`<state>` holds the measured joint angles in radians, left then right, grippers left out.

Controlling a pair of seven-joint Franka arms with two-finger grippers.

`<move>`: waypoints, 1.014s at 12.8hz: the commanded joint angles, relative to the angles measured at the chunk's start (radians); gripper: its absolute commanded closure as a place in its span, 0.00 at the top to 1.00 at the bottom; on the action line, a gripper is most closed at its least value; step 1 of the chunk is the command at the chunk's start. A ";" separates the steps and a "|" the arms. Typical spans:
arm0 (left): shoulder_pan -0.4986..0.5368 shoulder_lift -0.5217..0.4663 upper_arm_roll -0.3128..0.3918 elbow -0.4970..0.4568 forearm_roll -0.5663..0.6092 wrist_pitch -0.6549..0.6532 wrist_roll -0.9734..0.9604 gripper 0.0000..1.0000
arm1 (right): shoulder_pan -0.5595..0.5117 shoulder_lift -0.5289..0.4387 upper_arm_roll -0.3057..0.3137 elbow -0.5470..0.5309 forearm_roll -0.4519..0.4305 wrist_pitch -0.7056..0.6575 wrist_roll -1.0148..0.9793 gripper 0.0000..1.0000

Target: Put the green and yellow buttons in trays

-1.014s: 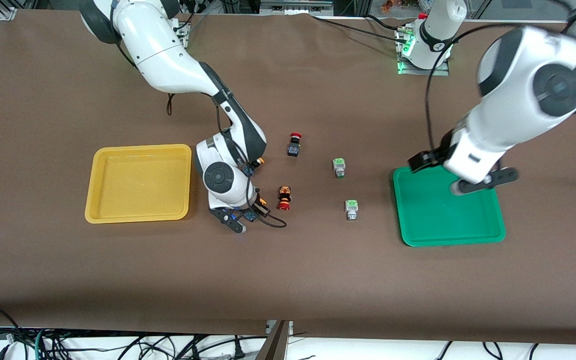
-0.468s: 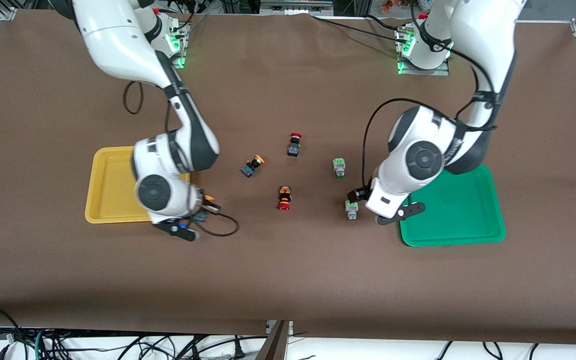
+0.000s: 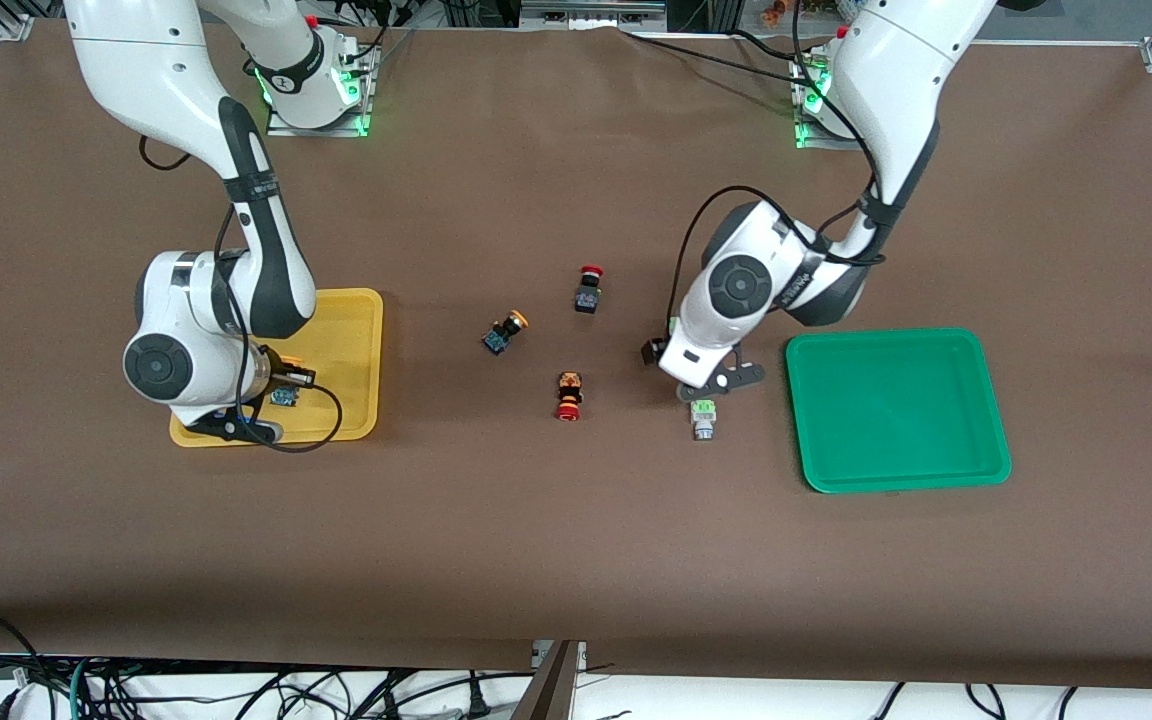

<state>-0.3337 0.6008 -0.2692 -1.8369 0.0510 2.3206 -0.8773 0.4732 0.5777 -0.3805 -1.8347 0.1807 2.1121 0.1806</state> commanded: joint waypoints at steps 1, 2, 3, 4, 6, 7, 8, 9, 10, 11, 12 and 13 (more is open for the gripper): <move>-0.004 -0.061 -0.044 -0.111 0.110 0.042 -0.095 1.00 | 0.016 -0.084 0.000 -0.103 0.006 0.054 -0.016 0.93; -0.002 -0.067 -0.059 -0.134 0.151 0.045 -0.132 1.00 | 0.018 -0.094 0.003 -0.077 0.017 0.019 0.005 0.96; -0.001 -0.068 -0.070 -0.149 0.183 0.045 -0.156 1.00 | 0.022 -0.101 0.012 -0.036 0.026 -0.041 0.073 0.96; -0.001 -0.068 -0.071 -0.154 0.203 0.045 -0.160 0.94 | 0.034 -0.098 0.031 0.016 0.051 -0.093 0.174 0.96; 0.002 -0.064 -0.071 -0.153 0.213 0.065 -0.160 0.81 | 0.070 -0.082 0.086 0.074 0.107 -0.121 0.381 0.96; 0.007 -0.059 -0.071 -0.153 0.213 0.075 -0.160 0.77 | 0.082 -0.070 0.121 0.087 0.135 -0.110 0.467 0.96; 0.007 -0.056 -0.071 -0.150 0.220 0.077 -0.160 0.71 | 0.099 -0.050 0.147 0.112 0.152 -0.106 0.532 0.96; 0.009 -0.053 -0.071 -0.150 0.239 0.082 -0.160 0.58 | 0.111 -0.033 0.156 0.130 0.186 -0.094 0.603 0.96; 0.010 -0.050 -0.073 -0.150 0.243 0.083 -0.160 0.44 | 0.139 -0.013 0.169 0.141 0.230 -0.068 0.669 0.96; 0.010 -0.049 -0.071 -0.150 0.247 0.083 -0.160 0.31 | 0.172 0.004 0.179 0.144 0.255 -0.022 0.721 0.96; 0.010 -0.050 -0.071 -0.150 0.247 0.083 -0.160 0.17 | 0.207 0.023 0.183 0.140 0.257 0.024 0.770 0.96; 0.010 -0.050 -0.073 -0.148 0.251 0.083 -0.155 0.01 | 0.244 0.051 0.183 0.140 0.258 0.066 0.822 0.96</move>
<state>-0.3298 0.5696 -0.3391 -1.9606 0.2692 2.3876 -1.0176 0.6602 0.5738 -0.1924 -1.7203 0.4162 2.1225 0.9139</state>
